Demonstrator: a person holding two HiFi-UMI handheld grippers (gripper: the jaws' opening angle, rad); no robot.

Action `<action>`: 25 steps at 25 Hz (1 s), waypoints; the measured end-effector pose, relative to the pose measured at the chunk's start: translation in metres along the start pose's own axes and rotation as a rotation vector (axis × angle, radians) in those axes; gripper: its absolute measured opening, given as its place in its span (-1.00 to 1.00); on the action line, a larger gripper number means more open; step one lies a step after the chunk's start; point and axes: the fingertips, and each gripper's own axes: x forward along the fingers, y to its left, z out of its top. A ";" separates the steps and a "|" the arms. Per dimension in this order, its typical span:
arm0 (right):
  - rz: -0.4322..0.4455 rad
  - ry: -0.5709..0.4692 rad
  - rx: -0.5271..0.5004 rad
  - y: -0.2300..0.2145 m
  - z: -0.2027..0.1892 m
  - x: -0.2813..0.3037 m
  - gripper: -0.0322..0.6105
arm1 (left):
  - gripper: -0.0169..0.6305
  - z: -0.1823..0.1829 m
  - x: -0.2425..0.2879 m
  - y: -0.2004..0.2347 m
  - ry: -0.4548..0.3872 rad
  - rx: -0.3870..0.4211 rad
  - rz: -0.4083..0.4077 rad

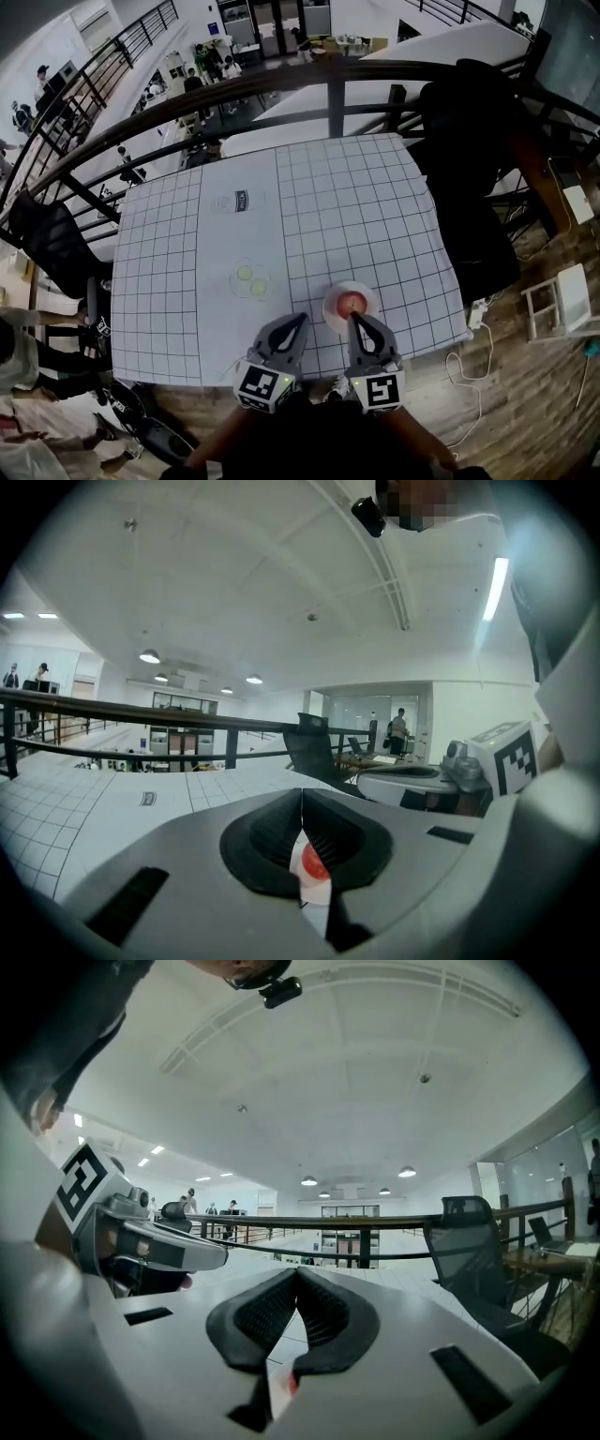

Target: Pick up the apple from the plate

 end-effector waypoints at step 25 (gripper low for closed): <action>-0.032 0.385 0.040 -0.016 -0.132 0.029 0.30 | -0.88 -0.035 0.022 0.028 0.060 -0.023 -0.064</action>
